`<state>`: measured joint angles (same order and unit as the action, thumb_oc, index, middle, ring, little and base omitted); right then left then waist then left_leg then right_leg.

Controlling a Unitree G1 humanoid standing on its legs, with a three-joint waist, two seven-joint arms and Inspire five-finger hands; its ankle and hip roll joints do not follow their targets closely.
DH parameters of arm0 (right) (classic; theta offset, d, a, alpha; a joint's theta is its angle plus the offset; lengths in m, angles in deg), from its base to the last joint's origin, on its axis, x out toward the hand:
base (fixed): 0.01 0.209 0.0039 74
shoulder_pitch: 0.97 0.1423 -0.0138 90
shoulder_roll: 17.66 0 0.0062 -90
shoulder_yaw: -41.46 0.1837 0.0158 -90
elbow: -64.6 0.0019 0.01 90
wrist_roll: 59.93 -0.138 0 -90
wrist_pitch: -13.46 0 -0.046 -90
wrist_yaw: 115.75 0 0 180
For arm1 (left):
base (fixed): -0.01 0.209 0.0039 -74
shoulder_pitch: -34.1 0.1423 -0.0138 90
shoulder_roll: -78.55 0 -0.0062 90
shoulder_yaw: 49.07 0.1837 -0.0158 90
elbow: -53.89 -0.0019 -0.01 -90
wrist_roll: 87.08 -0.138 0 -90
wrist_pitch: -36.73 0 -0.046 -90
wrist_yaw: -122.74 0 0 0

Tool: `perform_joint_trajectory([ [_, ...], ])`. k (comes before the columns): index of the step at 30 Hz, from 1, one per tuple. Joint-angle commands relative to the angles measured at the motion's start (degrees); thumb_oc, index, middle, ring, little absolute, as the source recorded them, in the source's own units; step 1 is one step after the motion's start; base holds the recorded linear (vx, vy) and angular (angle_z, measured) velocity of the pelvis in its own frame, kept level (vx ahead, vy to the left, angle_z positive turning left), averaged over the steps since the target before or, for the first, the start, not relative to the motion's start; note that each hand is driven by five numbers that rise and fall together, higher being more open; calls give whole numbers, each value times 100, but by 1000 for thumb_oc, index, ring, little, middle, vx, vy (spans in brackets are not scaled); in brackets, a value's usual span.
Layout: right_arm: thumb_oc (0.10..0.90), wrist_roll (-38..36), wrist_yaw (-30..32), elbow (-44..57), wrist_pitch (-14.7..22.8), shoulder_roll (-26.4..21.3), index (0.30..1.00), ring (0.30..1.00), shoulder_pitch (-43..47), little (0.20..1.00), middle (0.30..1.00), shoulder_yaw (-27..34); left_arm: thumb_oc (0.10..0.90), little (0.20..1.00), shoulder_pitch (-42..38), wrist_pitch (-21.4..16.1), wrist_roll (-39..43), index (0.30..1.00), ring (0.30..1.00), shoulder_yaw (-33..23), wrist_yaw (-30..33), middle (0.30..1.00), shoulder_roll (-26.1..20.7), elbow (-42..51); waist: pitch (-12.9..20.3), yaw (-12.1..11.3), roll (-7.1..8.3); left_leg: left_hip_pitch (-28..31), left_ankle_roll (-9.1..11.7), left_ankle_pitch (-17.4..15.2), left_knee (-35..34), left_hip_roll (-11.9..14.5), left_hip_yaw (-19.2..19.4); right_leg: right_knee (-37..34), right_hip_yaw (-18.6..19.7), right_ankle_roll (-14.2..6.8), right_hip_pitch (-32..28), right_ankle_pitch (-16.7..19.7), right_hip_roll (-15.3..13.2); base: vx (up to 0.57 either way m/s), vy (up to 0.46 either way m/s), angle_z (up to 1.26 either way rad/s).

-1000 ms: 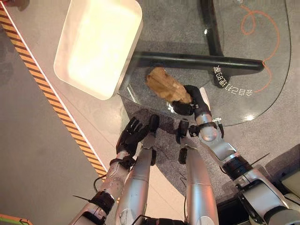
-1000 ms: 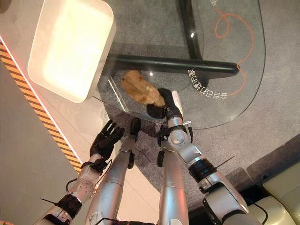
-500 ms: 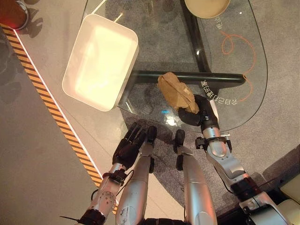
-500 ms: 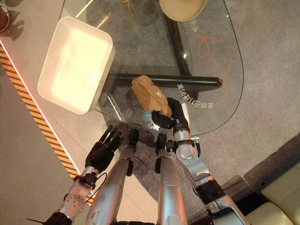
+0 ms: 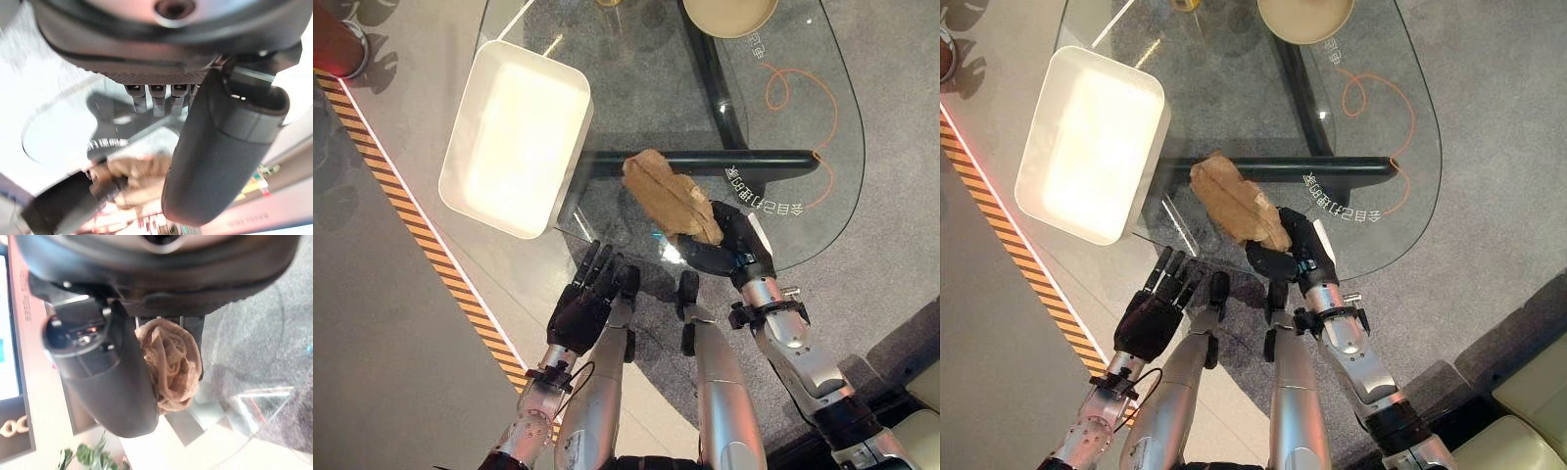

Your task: Wipe the table with a cloth and put it in the basket.

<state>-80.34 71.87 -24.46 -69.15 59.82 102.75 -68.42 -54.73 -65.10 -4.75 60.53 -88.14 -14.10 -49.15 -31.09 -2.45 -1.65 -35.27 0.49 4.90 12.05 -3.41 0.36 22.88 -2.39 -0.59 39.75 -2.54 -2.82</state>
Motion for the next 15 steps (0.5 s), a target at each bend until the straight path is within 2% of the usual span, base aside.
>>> perform_joint_trajectory([
  [1,100,-82,-560,1486,817,-172,300,300,396,200,300,-212,800,900,118,-15,346,900,900,-67,-325,900,-85,679,130,174,-107,-197,-309,-623,871,-229,130,-278,-323,-49,-259,181,118,0,0,0],
  [7,100,-206,-931,1385,665,-245,300,300,486,200,300,-501,800,900,-76,174,788,900,900,-61,-438,900,-67,893,130,149,-52,-238,-328,-640,900,-238,148,-311,-300,-75,-236,211,112,0,0,0],
  [15,100,-254,-1543,1459,490,-383,300,300,733,200,300,-939,800,900,-352,175,743,900,900,75,96,900,-158,1072,130,128,-6,-342,-316,-610,963,-256,113,-333,-277,-102,-182,260,95,4,-2,0],
])
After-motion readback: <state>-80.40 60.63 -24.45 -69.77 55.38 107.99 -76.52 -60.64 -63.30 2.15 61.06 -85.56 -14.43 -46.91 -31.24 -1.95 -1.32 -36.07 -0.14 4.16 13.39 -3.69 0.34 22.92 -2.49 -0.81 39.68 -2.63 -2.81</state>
